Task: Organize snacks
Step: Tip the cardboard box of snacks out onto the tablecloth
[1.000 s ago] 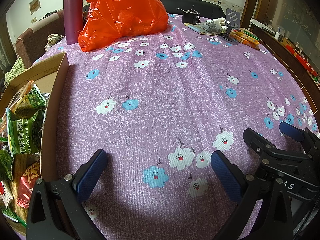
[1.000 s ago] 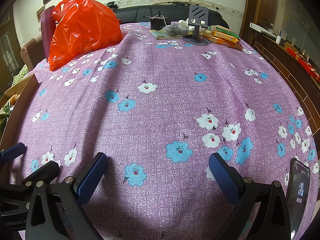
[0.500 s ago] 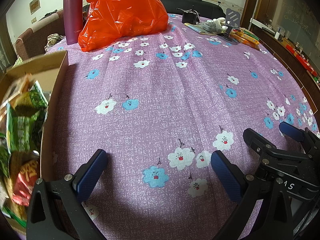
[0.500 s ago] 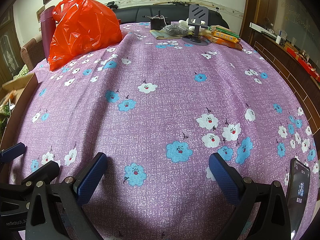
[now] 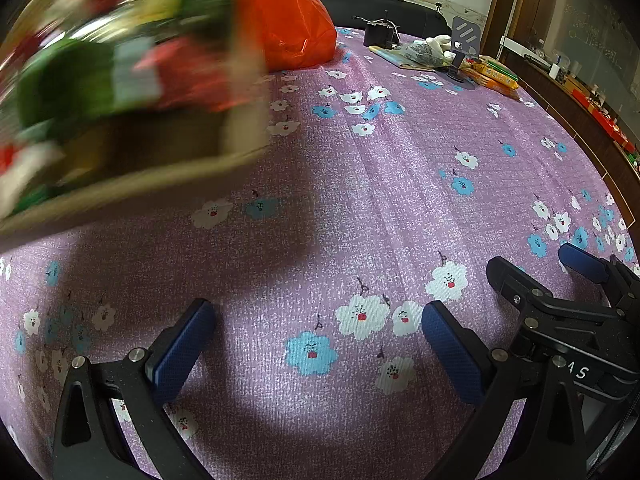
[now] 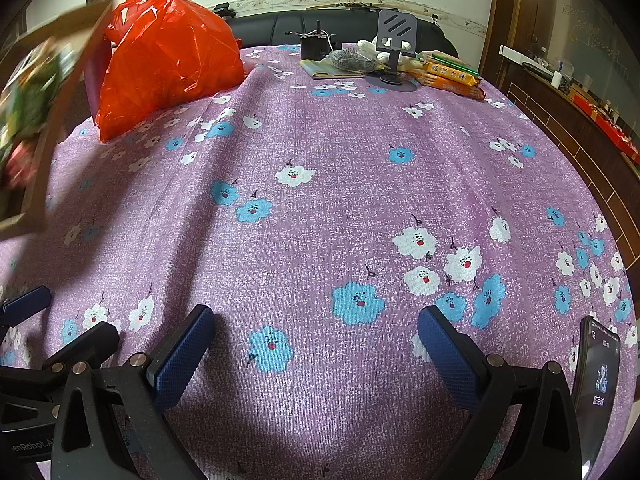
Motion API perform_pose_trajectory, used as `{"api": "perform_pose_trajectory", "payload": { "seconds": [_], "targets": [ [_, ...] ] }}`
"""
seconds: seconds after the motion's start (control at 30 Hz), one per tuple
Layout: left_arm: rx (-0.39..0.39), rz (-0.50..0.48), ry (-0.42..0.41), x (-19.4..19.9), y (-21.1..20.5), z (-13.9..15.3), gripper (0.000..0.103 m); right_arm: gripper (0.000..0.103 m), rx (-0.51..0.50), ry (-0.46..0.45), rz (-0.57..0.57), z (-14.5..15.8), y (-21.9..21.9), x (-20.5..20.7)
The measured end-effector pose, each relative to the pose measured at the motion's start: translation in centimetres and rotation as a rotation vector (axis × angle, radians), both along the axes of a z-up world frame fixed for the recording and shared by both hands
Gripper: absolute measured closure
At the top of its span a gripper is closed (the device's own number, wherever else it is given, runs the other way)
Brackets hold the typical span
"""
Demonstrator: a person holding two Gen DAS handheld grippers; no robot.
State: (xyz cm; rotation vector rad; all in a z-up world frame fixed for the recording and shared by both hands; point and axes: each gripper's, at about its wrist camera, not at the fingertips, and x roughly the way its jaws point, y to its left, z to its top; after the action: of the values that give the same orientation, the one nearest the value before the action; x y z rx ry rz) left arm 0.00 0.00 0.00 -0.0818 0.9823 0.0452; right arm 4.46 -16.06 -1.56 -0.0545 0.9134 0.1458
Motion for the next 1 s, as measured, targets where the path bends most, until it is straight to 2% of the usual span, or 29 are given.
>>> {"api": "perform_pose_trajectory", "payload": {
  "seconds": [0.6,1.0],
  "targets": [
    [0.015,-0.003,0.01,-0.2,0.3,0.1,0.0,0.001,-0.002,0.0,-0.006,0.1,0.0,0.0],
    [0.039,-0.017,0.015,0.5,-1.3,-1.0,0.0,0.001,-0.001,0.0,-0.009,-0.1,-0.2,0.1]
  ]
}}
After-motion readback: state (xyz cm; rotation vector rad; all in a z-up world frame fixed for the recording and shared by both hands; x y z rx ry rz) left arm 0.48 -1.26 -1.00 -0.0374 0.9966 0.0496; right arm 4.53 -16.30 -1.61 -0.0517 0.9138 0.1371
